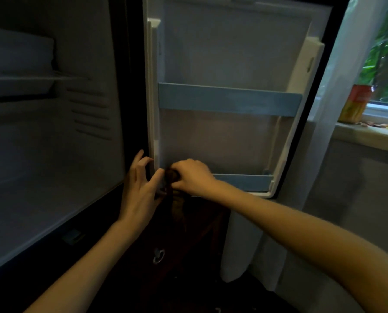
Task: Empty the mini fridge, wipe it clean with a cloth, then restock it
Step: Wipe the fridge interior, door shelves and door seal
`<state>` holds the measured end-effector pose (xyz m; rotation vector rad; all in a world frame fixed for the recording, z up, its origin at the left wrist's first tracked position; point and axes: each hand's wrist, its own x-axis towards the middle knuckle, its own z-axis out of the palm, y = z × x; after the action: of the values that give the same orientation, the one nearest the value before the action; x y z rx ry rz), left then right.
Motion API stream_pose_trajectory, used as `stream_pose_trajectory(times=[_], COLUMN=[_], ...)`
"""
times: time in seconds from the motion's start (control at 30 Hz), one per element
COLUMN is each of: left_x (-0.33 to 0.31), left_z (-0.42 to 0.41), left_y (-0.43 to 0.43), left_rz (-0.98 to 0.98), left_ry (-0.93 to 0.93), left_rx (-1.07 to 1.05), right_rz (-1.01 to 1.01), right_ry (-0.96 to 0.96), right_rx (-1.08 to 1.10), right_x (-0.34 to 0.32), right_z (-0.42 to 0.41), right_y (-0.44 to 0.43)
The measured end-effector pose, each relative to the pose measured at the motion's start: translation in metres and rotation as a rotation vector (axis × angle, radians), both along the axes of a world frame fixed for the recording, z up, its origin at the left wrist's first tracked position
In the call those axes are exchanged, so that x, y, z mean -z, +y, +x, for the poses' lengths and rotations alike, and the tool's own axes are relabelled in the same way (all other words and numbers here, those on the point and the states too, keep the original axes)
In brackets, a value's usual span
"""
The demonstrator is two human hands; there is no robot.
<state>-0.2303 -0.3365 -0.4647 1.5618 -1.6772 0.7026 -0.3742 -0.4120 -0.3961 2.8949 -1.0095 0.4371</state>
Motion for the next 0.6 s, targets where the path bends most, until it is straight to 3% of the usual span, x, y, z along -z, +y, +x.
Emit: stream_pose_trajectory(times=[0.13, 0.27, 0.43, 0.6], left_x=[0.0, -0.002, 0.001, 0.007], left_z=[0.002, 0.002, -0.013, -0.034], left_y=[0.003, 0.006, 0.011, 0.017], left_rz=[0.011, 0.061, 0.051, -0.026], left_ry=[-0.001, -0.029, 0.002, -0.037], left_rx=[-0.005, -0.046, -0.112, -0.118], right_rz=[-0.087, -0.076, -0.07, -0.235], right_ry=[-0.107, -0.044, 0.256, 0.705], right_rx=[0.029, 0.024, 0.163, 0.092], right_x=[0.013, 0.006, -0.017, -0.049], right_z=[0.004, -0.038, -0.15, -0.155], right_y=[0.005, 0.0, -0.014, -0.012])
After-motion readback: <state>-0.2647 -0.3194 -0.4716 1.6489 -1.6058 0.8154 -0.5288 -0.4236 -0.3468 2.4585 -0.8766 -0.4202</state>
